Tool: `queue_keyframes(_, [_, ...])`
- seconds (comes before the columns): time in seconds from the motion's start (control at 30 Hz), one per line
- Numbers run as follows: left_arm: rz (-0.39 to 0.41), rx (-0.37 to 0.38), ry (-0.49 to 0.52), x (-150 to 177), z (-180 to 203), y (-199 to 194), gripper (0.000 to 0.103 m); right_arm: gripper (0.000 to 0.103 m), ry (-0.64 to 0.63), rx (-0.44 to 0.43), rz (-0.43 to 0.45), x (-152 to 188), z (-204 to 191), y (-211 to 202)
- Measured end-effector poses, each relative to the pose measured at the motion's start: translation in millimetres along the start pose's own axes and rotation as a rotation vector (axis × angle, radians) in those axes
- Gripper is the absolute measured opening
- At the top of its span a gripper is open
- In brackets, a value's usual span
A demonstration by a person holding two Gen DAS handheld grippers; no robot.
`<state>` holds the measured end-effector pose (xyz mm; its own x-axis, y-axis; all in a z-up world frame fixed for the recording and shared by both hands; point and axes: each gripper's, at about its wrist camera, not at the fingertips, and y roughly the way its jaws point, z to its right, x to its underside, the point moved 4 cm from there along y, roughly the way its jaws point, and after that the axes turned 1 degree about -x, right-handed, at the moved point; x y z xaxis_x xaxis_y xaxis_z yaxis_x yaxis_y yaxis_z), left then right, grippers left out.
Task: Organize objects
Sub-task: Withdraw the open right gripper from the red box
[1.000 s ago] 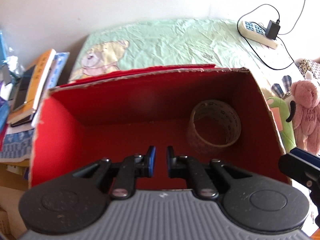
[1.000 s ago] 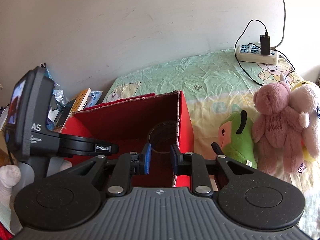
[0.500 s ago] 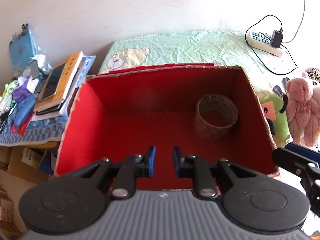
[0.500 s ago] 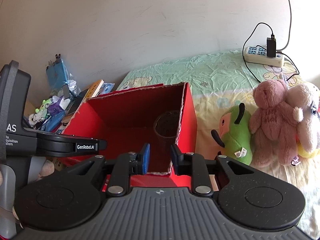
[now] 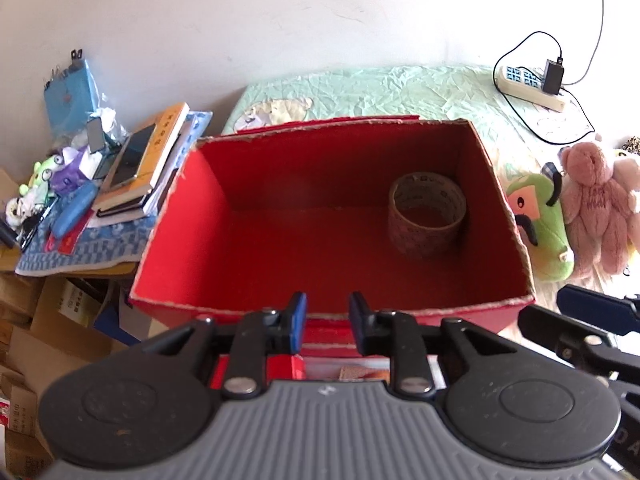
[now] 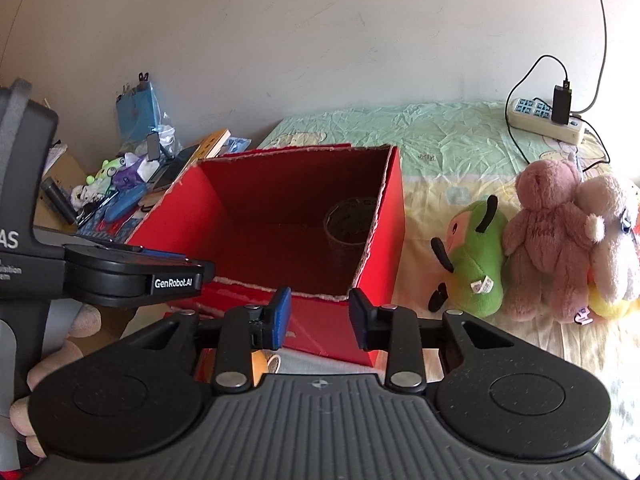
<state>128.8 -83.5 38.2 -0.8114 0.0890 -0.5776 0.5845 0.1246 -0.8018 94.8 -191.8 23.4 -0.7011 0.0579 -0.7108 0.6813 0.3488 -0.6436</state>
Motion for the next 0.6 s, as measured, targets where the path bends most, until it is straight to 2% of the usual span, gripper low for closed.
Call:
queue_keyframes(0.33, [-0.020,-0.012,0.005,20,3,-8,0.031,0.035,0.004,-0.020,-0.034,16,1,2])
queue_keyframes(0.47, [-0.045,-0.010,0.009,31,5,-4,0.034,0.047,0.032,-0.024,-0.044,22,5,5])
queue_keyframes(0.6, [-0.073,-0.004,0.002,40,6,0,0.036,0.051,0.040,-0.025,-0.060,28,8,5])
